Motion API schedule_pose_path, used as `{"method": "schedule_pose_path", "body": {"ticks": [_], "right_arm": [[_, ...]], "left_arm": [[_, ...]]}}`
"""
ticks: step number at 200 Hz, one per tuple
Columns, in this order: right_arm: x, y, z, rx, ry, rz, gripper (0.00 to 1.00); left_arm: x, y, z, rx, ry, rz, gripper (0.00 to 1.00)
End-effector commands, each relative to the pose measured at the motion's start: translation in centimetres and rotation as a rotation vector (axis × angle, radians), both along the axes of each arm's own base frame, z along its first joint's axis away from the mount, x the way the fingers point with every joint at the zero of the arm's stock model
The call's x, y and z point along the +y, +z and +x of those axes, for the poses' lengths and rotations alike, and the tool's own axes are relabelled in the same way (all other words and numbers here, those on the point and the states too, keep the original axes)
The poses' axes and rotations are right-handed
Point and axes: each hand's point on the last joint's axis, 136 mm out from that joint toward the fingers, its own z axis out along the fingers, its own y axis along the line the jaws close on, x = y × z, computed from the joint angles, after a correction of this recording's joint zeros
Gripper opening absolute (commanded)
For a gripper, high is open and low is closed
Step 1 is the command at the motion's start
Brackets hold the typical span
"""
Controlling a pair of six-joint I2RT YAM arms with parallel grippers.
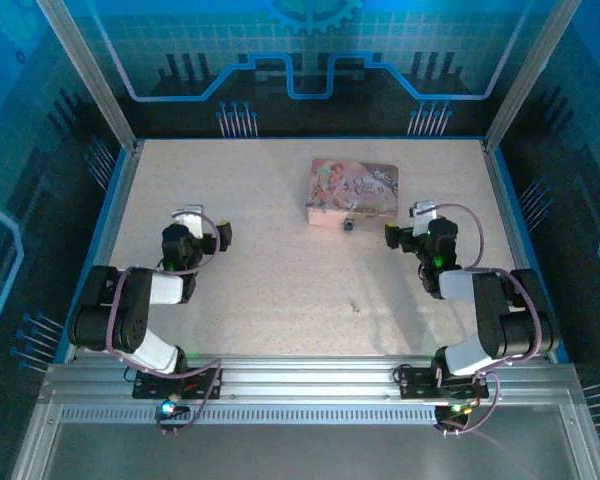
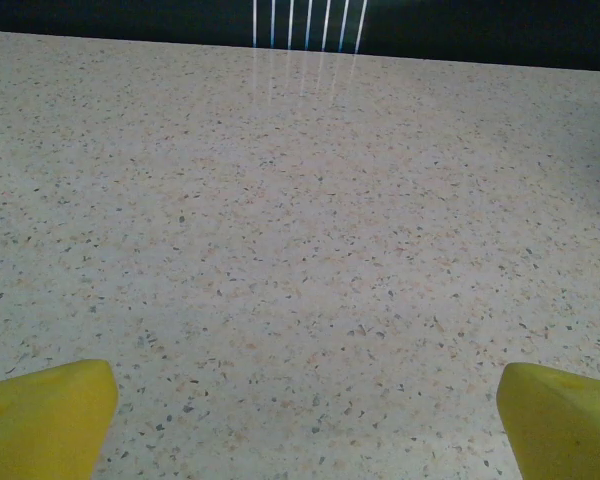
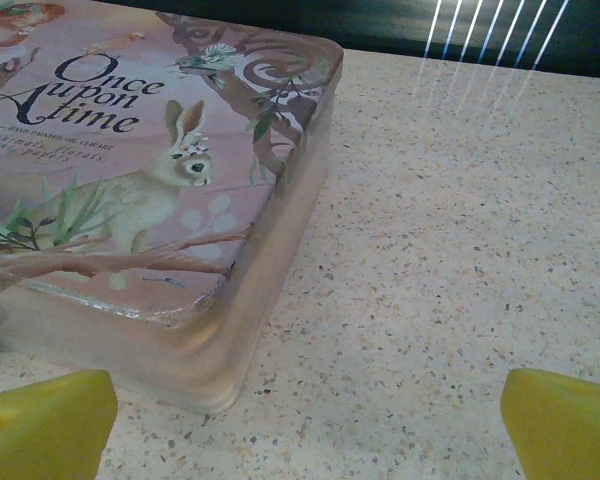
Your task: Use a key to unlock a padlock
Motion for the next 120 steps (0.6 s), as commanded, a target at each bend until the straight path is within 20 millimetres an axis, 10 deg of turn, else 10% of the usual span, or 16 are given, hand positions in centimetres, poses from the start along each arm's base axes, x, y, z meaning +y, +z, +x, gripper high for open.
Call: {"method": "schedule_pose_path", "body": {"ticks": [1,120], "right_arm": [[0.00,0.11,0.22,-0.004,-0.001,-0.005,1.00],[-0.05,0.23,0.20,-0.008,0.010,0.011,1.00]], "left_arm": [[-0.59,0.50,0.43,-0.016,-0.042,-0.010,0.99],[-0.11,0.39,0.43,-0.012,-0.013,-0.009,0.99]]}}
